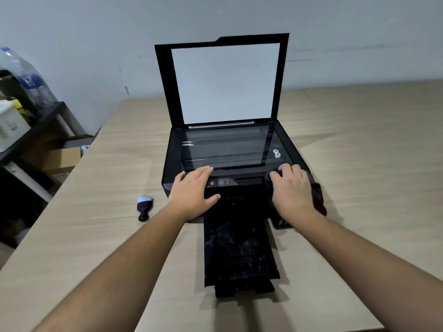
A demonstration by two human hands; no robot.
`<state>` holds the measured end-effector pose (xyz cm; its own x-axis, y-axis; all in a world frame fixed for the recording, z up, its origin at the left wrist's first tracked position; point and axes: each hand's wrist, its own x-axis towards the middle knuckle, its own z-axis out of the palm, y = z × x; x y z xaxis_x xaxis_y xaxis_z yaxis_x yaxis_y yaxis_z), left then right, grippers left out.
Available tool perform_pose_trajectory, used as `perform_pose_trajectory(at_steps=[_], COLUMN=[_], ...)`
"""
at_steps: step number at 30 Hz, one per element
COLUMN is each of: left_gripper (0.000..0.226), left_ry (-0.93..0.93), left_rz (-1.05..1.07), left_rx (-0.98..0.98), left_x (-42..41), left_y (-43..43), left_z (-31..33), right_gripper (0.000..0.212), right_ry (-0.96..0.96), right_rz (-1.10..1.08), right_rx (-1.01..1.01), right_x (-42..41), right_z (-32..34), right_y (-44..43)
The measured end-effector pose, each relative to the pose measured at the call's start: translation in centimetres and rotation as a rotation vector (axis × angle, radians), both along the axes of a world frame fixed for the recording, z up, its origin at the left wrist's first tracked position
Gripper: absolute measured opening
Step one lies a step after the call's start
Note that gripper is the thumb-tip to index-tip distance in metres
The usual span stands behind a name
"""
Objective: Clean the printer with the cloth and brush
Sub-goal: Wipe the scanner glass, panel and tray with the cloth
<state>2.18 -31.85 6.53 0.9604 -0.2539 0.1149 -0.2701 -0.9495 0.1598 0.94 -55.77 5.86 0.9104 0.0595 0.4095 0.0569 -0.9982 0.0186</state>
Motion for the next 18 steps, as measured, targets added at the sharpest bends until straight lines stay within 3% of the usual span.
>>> perform_pose_trajectory(at_steps=[4, 8, 12, 15, 18], left_gripper=[0.074, 0.068, 0.062, 0.060, 0.058], left_ry=[0.018, -0.006, -0.020, -0.050, -0.081], left_rz=[0.008, 0.009, -0.005, -0.005, -0.003], left_rx=[0.043, 0.033, 0.037, 0.027, 0.018], left_x=[-0.5, -0.1, 0.0, 0.2, 0.3], left_y=[0.6, 0.7, 0.8, 0.8, 0.9], left_z=[-0.6, -0.4, -0.3, -0.4, -0.6], right_gripper=[0.028, 0.040, 0.033, 0.035, 0.040], right_ry=[-0.004, -0.020, -0.059, -0.291, -0.523], right_rz=[0.144, 0.246, 0.131, 0.089, 0.259], right_rx=[0.053, 0.042, 0.003, 0.146, 0.135], right_x=[0.1, 0.4, 0.6, -0.2, -1.2], right_z=[-0.3, -0.5, -0.2, 0.4, 0.8], right_y=[5.3, 4.3, -0.8, -1.7, -1.2])
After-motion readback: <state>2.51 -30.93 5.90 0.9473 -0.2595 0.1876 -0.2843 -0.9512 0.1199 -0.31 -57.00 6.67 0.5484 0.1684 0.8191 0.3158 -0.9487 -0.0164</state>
